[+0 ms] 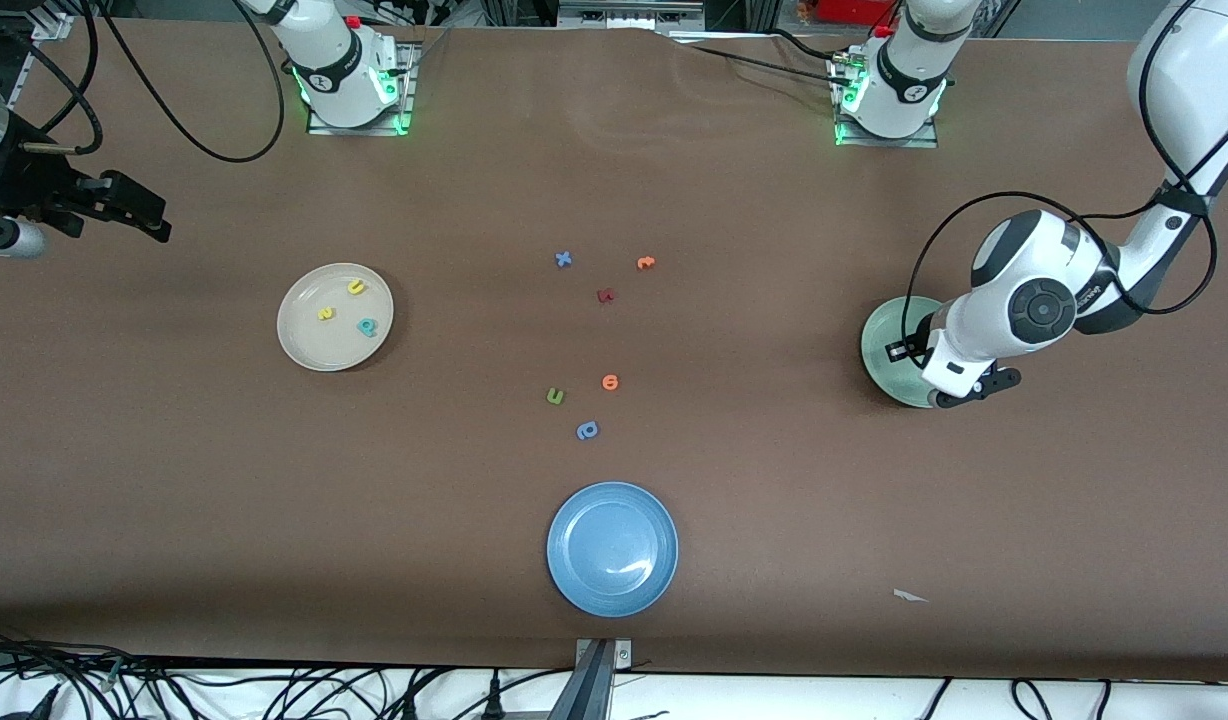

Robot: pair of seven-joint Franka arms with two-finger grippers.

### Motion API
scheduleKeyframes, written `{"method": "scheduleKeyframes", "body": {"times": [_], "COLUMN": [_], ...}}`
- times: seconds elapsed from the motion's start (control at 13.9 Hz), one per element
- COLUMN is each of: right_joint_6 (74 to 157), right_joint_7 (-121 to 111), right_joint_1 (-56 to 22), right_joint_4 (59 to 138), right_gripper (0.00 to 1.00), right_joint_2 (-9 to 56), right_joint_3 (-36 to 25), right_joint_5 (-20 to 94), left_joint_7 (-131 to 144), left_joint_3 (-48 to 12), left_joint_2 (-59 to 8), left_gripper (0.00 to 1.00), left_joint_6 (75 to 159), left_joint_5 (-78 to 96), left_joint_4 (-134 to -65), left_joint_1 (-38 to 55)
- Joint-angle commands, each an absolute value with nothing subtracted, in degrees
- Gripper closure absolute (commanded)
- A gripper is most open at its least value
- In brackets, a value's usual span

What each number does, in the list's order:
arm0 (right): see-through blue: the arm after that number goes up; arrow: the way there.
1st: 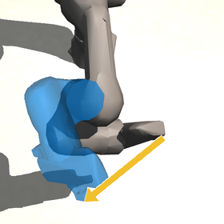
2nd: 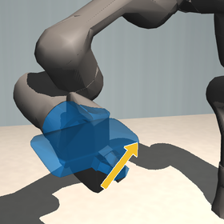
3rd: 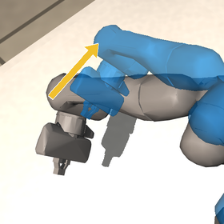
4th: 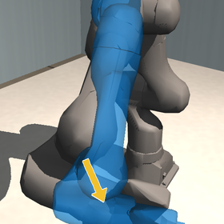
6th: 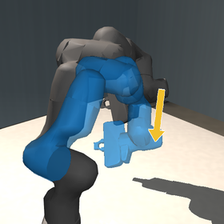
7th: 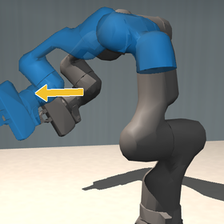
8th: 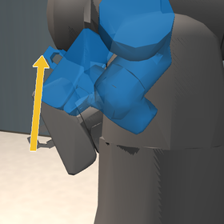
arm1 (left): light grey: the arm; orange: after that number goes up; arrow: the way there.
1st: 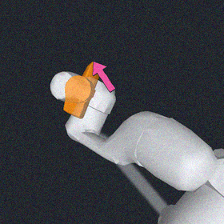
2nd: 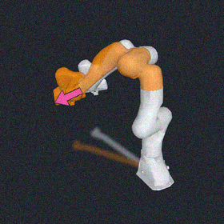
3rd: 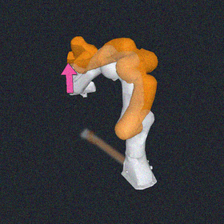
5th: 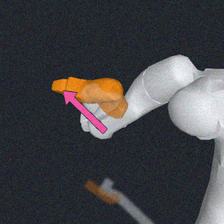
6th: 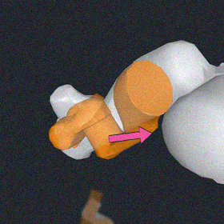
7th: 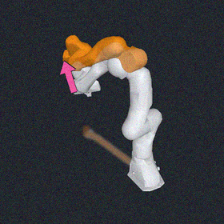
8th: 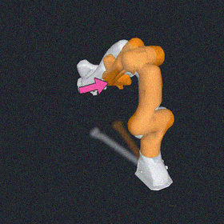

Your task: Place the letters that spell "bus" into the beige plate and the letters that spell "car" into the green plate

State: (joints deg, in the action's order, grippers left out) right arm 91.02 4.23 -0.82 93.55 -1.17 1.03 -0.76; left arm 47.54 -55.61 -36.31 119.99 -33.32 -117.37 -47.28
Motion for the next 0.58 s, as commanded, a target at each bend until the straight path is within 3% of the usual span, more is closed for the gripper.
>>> {"method": "scheduleKeyframes", "body": {"times": [0.0, 0.14, 0.5], "right_joint_6": [91.2, 91.1, 90.5], "right_joint_7": [4.0, 3.9, 3.1], "right_joint_1": [-0.7, -0.7, -0.7], "right_joint_4": [93.0, 93.0, 93.0], "right_gripper": [0.00, 0.00, 0.00], "right_joint_2": [-0.9, -1.1, -1.2], "right_joint_3": [1.0, 0.8, 0.7], "right_joint_5": [-0.3, -0.3, -0.3], "left_joint_7": [46.1, 44.5, 40.9], "left_joint_3": [-54.8, -54.8, -54.7], "left_joint_2": [-36.8, -36.5, -36.6], "left_gripper": [0.26, 0.15, 0.12], "left_joint_6": [118.8, 117.9, 105.6], "left_joint_5": [-35.0, -35.0, -35.1], "left_joint_4": [-114.6, -113.6, -103.1], "left_joint_1": [-46.1, -46.1, -42.3]}}
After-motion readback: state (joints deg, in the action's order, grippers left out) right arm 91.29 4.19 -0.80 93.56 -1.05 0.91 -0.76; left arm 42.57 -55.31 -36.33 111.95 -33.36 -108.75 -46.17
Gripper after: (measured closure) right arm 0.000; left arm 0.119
